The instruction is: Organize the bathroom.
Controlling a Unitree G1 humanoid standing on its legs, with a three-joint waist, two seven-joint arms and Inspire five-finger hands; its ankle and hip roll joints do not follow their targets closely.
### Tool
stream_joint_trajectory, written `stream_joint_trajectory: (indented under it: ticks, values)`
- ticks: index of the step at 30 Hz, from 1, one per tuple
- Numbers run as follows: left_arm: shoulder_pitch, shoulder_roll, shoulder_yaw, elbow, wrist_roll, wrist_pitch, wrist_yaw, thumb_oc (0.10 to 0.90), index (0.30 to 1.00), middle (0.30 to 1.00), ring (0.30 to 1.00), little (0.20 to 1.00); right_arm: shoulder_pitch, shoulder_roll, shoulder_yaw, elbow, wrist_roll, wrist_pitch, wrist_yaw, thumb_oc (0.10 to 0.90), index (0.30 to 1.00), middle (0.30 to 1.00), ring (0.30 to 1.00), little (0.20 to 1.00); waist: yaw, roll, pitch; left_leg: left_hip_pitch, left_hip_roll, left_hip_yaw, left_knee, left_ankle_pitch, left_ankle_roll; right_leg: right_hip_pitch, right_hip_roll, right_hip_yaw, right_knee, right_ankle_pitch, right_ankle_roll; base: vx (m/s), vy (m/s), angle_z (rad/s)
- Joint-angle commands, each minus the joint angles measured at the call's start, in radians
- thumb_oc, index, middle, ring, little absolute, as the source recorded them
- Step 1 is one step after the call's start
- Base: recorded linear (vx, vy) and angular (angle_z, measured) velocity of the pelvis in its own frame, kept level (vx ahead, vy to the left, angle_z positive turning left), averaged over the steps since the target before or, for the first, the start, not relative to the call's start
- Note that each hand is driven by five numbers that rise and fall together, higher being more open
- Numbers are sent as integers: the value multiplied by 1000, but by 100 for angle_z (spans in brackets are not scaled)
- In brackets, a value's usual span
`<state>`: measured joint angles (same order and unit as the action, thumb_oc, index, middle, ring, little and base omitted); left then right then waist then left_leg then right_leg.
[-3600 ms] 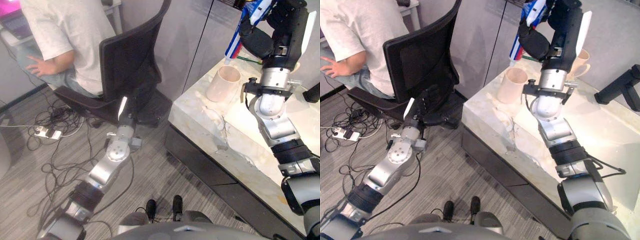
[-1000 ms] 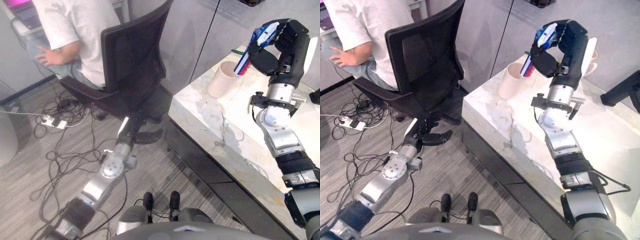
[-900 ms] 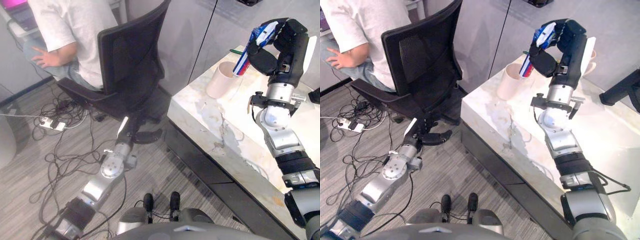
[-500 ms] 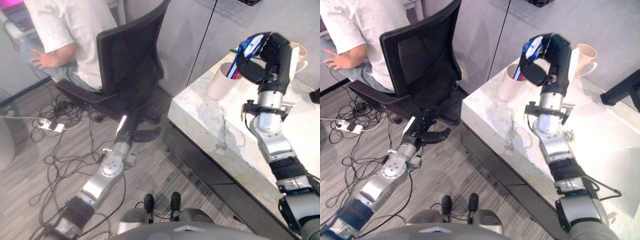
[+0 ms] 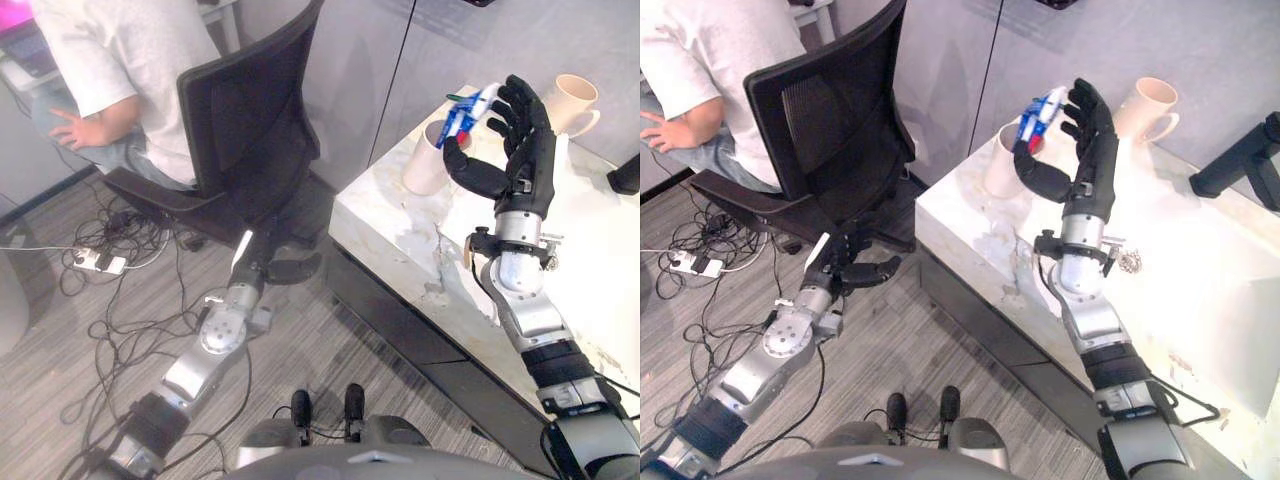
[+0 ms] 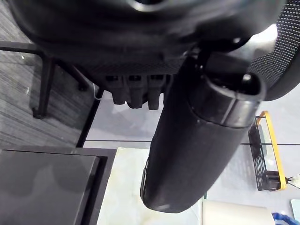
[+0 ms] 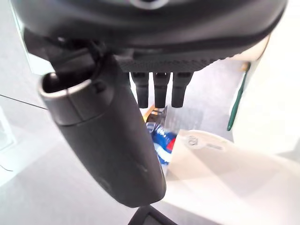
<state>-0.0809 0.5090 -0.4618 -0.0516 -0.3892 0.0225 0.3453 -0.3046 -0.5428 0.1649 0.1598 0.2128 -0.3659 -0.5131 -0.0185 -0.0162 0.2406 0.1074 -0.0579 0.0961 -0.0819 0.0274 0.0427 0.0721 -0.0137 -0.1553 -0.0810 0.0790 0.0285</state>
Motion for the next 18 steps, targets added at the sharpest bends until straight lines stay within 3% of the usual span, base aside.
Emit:
stream_joint_trajectory:
  ticks: [1,10,18]
  values:
    - [-42,-24,4,-76,44,-109,13,800,900,900,900,900,-27,-48,-82,-65,28,-38,-17,800,900,900,900,900,-12,23,-120,-42,48,36,-5,-30,-38,-5,11,-88,150,-209,67,0,0,0]
    - [-54,-27,-2,-76,55,-106,29,800,900,900,900,900,-23,-40,-81,-73,46,-35,-43,800,900,900,900,900,-18,19,-122,-33,49,40,-5,-33,-37,-2,21,-82,142,-205,66,-55,-16,-4]
    - [-87,-40,-7,-54,95,-94,117,800,900,900,900,900,9,-48,-140,-255,114,-77,-85,800,900,900,900,900,-53,17,-125,-24,51,62,-5,-38,-37,-4,36,-46,122,-188,71,-177,-27,-5]
